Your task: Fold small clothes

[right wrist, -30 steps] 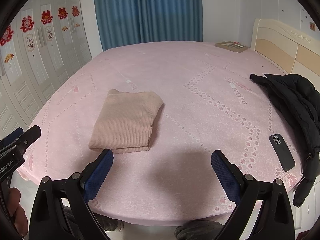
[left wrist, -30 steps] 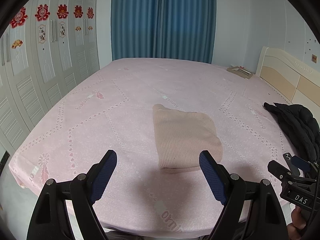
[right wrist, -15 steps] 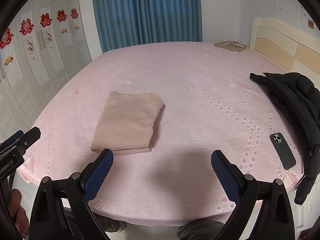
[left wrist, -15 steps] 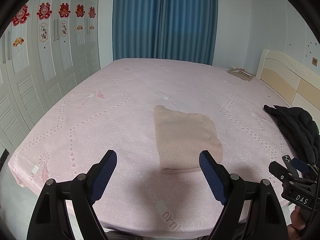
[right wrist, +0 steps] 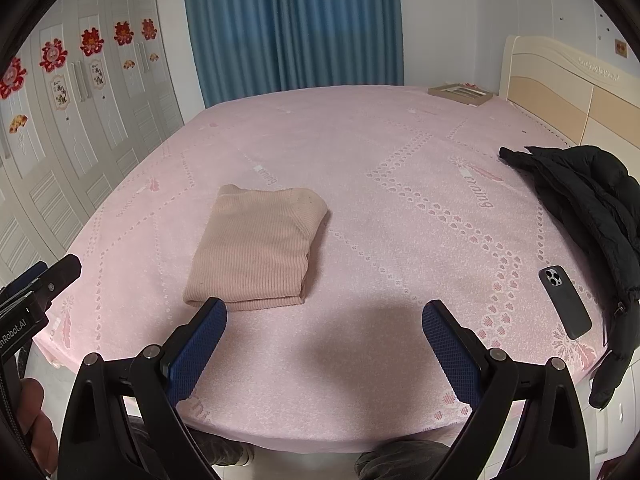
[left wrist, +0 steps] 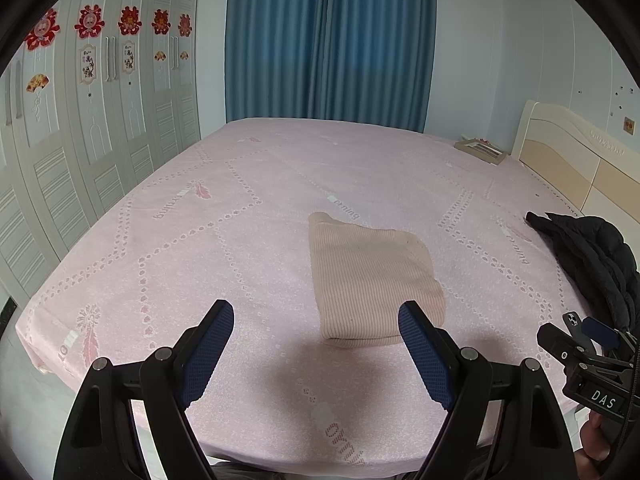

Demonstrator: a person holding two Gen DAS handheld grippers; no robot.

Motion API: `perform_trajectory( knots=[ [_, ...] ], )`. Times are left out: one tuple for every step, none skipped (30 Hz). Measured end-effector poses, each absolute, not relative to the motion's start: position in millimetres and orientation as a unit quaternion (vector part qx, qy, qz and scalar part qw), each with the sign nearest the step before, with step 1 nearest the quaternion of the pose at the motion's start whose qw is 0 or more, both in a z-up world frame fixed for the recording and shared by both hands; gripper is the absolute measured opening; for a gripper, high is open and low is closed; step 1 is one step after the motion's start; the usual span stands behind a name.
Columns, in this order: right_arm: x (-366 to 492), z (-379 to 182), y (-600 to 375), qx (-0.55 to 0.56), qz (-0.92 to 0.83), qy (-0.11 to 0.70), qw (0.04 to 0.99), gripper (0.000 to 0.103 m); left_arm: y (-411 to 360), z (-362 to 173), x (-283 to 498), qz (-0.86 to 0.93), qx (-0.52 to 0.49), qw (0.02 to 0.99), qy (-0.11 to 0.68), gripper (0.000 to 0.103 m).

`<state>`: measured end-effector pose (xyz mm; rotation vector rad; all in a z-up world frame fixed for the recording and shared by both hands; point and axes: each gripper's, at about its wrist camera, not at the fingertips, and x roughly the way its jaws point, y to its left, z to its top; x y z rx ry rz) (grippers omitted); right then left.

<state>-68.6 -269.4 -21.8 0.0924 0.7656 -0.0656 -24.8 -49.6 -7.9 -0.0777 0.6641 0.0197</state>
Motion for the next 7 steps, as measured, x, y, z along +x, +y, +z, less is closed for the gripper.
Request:
perform_trajectory(
  knots=[
    [-68.8,-21.4,-268.9,0.045,-0.032,0.373,0.926,0.097,-49.6,-7.8,-24.8,0.01,-0.038,0.945,0.326,0.084],
    [-68.9,-21.0,-268.5,0.045,-0.031,0.372,0.926,0.097,-49.3,-7.3,-25.1,0.01,-0.038,0.945,0.325,0.084],
    [-69.1,-20.7,-268.2,0.045,-0.031,0.372,0.927,0.097,-48.9,-6.6,-25.4,0.01,-0.039,0.945,0.325,0.084],
    [-69.1,-20.1,-268.2,0.045,-0.03,0.371,0.927,0.097,-48.4,-6.1,-25.3,0.01,-0.039,0.945,0.324,0.084],
    [-69.4,-19.8,-267.7,0.045,-0.03,0.37,0.927,0.097,-48.1,-5.3,-25.4,0.009,-0.04,0.945,0.324,0.084],
    [-69.8,-19.5,-267.5,0.046,-0.029,0.37,0.928,0.097,-47.9,-4.9,-25.4,0.01,-0.039,0.945,0.324,0.084],
    [-70.4,-19.2,-267.4,0.046,-0.029,0.369,0.928,0.097,-48.4,-4.6,-25.4,0.012,-0.035,0.946,0.323,0.084]
  ],
)
